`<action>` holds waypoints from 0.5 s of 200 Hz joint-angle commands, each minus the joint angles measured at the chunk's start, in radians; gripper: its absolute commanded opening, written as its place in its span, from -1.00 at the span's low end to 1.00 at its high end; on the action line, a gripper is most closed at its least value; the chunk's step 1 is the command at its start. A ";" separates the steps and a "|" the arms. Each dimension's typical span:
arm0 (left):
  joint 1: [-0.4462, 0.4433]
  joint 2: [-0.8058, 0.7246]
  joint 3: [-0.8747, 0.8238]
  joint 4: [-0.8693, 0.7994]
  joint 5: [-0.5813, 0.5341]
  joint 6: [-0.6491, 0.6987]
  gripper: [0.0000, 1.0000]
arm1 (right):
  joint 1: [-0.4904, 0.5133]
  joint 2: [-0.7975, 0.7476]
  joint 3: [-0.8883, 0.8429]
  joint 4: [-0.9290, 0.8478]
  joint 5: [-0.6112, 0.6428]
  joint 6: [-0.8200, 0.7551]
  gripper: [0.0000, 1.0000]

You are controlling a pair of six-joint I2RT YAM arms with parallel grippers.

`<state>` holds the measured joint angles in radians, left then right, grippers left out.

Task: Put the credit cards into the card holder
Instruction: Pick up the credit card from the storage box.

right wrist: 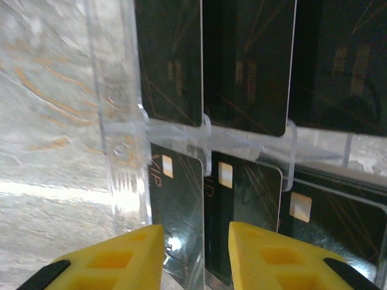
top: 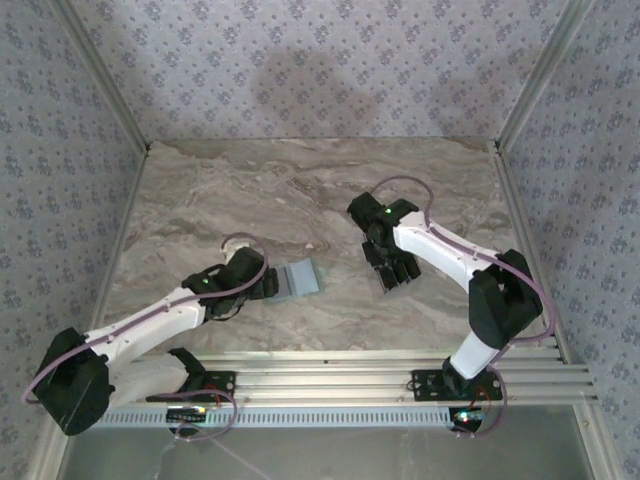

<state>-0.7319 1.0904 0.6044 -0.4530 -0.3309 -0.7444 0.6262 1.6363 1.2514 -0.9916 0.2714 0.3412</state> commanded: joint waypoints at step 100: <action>0.017 0.025 0.014 -0.004 0.024 0.024 1.00 | 0.006 -0.003 -0.089 0.014 -0.022 0.010 -0.50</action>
<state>-0.7200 1.1091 0.6044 -0.4522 -0.3202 -0.7410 0.6289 1.6371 1.1744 -0.9684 0.2615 0.3428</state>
